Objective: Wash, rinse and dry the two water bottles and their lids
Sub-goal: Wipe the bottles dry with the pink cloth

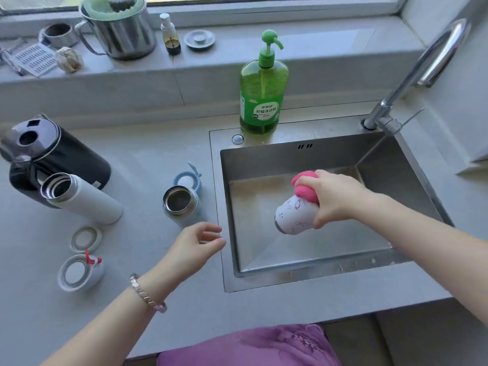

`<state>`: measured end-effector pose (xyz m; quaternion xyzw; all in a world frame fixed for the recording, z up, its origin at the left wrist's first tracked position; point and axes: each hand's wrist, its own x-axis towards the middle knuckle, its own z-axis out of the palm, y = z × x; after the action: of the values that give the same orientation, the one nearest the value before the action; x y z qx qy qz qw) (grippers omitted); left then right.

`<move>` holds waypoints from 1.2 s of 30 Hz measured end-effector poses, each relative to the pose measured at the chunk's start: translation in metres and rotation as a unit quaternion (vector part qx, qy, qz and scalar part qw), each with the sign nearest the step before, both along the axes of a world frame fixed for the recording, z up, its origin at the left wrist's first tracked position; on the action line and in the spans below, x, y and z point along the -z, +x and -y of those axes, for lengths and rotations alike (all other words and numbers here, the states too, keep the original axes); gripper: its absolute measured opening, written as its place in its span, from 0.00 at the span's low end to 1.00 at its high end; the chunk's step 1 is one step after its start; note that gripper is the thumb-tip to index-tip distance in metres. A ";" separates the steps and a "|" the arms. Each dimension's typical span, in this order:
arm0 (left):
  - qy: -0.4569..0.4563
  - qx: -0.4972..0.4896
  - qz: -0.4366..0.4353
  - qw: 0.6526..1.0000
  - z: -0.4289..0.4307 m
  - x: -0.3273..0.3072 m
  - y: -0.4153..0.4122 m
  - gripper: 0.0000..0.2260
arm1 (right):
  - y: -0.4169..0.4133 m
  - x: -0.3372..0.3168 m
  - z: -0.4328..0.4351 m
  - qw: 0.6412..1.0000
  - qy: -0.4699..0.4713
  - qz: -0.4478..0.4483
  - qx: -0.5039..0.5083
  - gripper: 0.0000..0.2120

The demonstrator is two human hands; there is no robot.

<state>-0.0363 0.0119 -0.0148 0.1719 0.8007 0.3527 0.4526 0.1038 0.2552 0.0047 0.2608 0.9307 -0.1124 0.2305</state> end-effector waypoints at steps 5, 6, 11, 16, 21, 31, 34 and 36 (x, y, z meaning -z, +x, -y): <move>0.002 -0.021 0.005 1.000 0.018 0.011 0.003 0.06 | -0.020 -0.006 0.005 0.994 0.055 0.063 -0.067 0.38; 0.004 -0.026 0.006 1.000 0.020 0.013 0.003 0.06 | -0.020 -0.006 0.006 0.994 0.059 0.067 -0.069 0.38; 0.013 -0.024 0.018 0.999 0.017 0.016 0.010 0.06 | -0.007 -0.006 0.006 0.992 0.071 0.089 -0.055 0.39; 0.021 -0.002 0.018 1.000 0.008 0.012 0.010 0.05 | 0.007 -0.002 0.006 0.998 0.052 0.026 0.004 0.39; 0.032 0.011 0.010 0.999 0.002 0.001 0.003 0.05 | 0.023 0.006 0.009 0.995 -0.052 -0.035 0.074 0.40; 0.184 -0.028 0.285 0.940 0.003 -0.034 0.001 0.26 | 0.015 -0.008 0.069 0.732 -0.536 -0.387 0.164 0.37; 0.181 -0.056 0.255 0.948 0.003 -0.039 -0.001 0.25 | 0.010 -0.004 0.075 0.760 -0.518 -0.360 0.153 0.38; 0.163 -0.084 0.210 0.960 0.001 -0.038 0.001 0.23 | 0.011 -0.001 0.079 0.800 -0.464 -0.352 0.145 0.38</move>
<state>-0.0352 0.0107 0.0229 0.0974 0.6309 0.5432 0.5454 0.1151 0.1763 0.0056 0.1976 0.7355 -0.6469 -0.0383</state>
